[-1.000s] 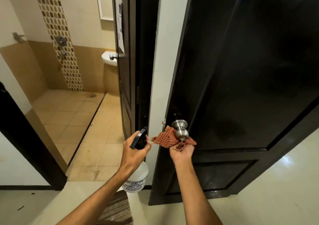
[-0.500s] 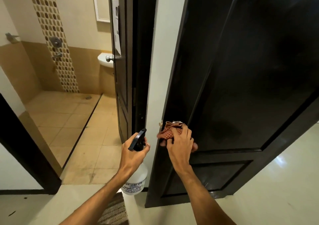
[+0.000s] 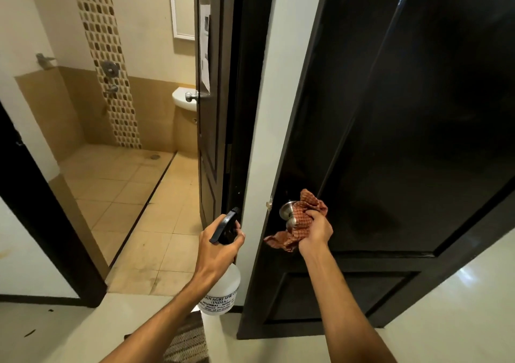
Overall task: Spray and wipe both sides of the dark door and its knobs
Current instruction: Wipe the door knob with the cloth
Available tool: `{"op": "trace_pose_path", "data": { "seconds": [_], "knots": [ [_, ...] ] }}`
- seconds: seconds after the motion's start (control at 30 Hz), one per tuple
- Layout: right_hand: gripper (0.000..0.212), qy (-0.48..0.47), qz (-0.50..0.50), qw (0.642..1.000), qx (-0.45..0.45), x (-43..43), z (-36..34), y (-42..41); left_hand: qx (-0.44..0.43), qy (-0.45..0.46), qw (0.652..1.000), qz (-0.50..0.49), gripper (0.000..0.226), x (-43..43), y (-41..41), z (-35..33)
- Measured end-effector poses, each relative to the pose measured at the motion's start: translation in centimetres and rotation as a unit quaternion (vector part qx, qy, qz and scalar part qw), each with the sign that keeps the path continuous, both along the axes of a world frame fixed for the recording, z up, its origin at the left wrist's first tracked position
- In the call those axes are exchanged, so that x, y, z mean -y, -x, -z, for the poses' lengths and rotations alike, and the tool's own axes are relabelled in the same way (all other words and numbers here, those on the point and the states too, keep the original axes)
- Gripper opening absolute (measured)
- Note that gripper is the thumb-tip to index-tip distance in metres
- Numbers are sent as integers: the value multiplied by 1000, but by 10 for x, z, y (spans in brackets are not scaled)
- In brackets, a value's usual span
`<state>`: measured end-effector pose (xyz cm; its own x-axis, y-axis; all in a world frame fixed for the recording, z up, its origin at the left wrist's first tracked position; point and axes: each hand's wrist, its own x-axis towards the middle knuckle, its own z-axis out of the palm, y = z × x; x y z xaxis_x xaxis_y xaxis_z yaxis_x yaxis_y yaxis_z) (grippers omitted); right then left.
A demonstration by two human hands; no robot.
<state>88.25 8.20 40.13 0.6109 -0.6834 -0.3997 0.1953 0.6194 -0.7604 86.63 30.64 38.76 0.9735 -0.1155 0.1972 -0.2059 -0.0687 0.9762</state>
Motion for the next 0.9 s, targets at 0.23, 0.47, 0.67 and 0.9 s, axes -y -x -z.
{"op": "trace_pose_path", "data": {
  "seconds": [0.23,0.47,0.67,0.9],
  "knots": [
    [30,781,-65,606,-138,-24,4,2,11,-1,1000,-2,17,5,4,-4],
    [22,38,-34,998,-42,-3,11,6,14,-8,1000,5,18,4,8,-2],
    [48,-222,-113,965,80,-12,15,21,23,-25,999,4,18,5,5,-2],
    [49,-283,-106,946,117,-16,18,36,16,-22,1000,9,18,3,11,3]
  ]
}}
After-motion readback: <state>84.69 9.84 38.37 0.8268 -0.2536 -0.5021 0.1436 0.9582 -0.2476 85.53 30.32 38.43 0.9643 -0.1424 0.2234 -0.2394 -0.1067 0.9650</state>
